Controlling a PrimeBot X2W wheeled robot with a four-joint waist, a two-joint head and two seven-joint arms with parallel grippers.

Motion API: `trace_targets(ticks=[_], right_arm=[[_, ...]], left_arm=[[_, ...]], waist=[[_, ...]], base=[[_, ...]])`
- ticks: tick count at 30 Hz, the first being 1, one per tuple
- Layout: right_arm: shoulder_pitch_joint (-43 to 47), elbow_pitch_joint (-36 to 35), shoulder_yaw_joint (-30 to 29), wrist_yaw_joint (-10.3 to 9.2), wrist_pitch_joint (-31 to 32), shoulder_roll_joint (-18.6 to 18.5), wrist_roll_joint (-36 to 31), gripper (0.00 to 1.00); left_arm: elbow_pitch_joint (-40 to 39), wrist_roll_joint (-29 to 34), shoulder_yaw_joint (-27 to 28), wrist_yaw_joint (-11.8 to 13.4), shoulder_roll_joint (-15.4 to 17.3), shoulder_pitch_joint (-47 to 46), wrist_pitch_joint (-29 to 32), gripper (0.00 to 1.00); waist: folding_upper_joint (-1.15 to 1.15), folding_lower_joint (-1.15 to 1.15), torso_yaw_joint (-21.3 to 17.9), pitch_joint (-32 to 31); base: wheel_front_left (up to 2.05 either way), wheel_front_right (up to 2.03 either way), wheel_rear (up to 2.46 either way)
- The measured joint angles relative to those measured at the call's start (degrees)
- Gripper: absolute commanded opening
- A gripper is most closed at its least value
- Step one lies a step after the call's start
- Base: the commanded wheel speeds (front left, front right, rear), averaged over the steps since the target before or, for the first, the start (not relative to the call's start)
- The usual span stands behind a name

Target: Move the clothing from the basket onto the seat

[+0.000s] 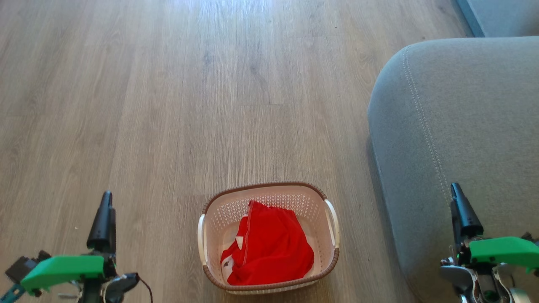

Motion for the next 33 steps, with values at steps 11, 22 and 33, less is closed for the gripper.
trace_targets(ticks=[11, 22, 33], right_arm=[[-1.4, -4.4, 0.4, 0.0, -1.9, 0.0, -10.4, 1.0], [-2.5, -8.3, 3.4, 0.0, -3.7, 0.0, -21.8, 1.0], [-2.8, -10.5, 4.9, 0.0, -5.4, -0.1, -31.2, 1.0]], left_arm=[[-4.9, 6.8, 1.7, 0.2, 0.0, -0.7, -1.9, 1.0], [-13.9, 18.7, -1.2, 5.4, 0.0, -1.5, -3.7, 1.0], [-17.6, 34.1, -10.1, 12.0, 0.0, -1.5, -5.2, 1.0]], waist=[[0.0, 0.0, 0.2, 0.4], [0.0, 0.0, 0.1, 1.0], [0.0, 0.0, 0.1, 1.2]], base=[[0.0, 0.0, 0.0], [0.0, 0.0, 0.0], [0.0, 0.0, 0.0]])
